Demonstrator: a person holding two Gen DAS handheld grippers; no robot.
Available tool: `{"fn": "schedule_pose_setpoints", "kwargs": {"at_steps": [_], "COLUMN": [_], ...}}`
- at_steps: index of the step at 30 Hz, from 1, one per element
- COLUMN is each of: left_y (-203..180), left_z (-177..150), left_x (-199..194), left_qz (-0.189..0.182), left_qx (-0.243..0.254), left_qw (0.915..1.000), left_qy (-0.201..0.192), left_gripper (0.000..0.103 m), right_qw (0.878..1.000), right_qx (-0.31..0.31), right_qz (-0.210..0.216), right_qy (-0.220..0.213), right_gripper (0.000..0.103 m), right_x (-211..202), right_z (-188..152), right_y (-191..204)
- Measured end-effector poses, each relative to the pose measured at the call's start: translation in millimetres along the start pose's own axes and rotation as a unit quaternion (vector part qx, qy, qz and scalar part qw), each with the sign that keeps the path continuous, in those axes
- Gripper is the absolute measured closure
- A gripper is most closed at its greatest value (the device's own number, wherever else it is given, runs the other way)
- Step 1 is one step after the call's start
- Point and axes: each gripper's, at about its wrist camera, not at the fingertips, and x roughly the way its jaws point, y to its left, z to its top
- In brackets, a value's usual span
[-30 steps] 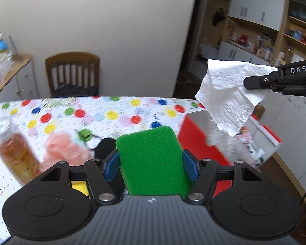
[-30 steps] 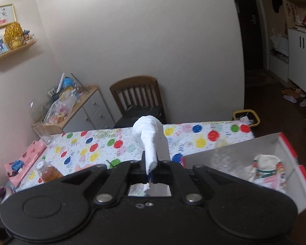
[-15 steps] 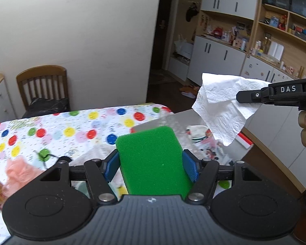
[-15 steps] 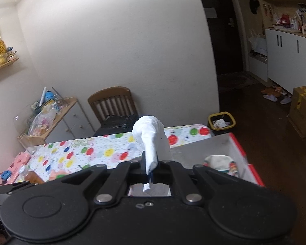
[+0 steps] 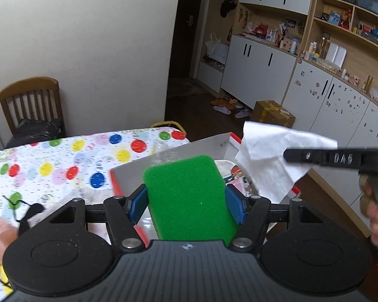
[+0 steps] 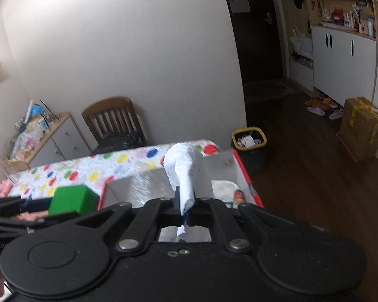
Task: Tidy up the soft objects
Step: 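Lift the sponge and tissue and carry them over the shoebox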
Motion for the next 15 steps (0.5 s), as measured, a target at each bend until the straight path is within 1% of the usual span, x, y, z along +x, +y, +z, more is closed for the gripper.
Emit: {"fn": "schedule_pose_setpoints", "kwargs": {"at_steps": [8,15], "left_y": [-19.5,-34.3], "left_z": [10.5,10.1], "left_x": [42.4,78.6], "left_qz": [0.000,0.001], "left_qx": [0.000,0.000], "left_qw": [0.9999,0.9993], "left_qy": [0.016,0.036], "left_gripper": [0.038,0.038], "right_qw": [0.999,0.998], "right_qx": [-0.025,-0.040], "right_qz": [-0.016,-0.012], "right_qy": [0.026,0.055], "right_gripper": [0.102,0.102], "right_x": [26.0,47.1], "right_z": [-15.2,-23.7], "right_y": [-15.1,-23.2]}}
